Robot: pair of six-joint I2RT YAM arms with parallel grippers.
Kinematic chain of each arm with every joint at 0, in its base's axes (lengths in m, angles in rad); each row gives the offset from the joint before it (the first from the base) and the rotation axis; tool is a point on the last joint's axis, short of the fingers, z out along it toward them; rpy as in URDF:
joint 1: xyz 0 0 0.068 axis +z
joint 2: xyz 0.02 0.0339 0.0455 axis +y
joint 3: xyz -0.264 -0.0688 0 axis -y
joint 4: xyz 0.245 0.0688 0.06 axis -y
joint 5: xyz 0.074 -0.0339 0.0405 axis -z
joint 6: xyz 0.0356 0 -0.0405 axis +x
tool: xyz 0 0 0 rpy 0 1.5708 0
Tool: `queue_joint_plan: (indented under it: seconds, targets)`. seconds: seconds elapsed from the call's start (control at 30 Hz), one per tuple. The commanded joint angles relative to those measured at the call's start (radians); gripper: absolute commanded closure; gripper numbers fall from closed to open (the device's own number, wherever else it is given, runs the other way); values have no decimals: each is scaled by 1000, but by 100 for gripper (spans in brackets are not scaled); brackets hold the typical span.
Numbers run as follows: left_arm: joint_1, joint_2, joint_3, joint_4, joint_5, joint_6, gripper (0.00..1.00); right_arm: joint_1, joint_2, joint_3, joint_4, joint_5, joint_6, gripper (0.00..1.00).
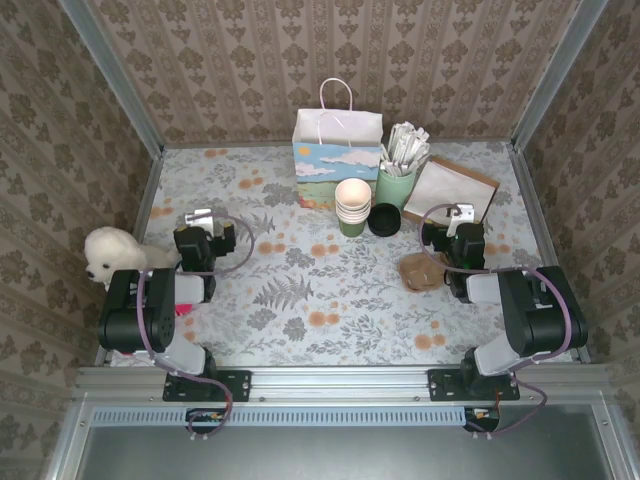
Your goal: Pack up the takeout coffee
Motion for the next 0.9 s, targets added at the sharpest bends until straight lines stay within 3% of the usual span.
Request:
queue_joint_plan:
  seconds: [0.0,0.6,0.73,0.8,0.87]
  targets:
    - [4,-6,6,12,16,14,0,-2,7,14,5,10,-9,0]
    - [4,-10,3,16,25,19,0,-5,5,11,10,0,-7,0]
    - [-15,-72,12,-52,17,43,0,-4,-81,28,-92,8,-5,0]
    - [-31,-146,27,-136,-26,46,0,-5,-169,43,-185,-5,-10,0]
    - [-85,-229,50,-225,-140,67,0,-5,-268,102,-384,-20,30,0]
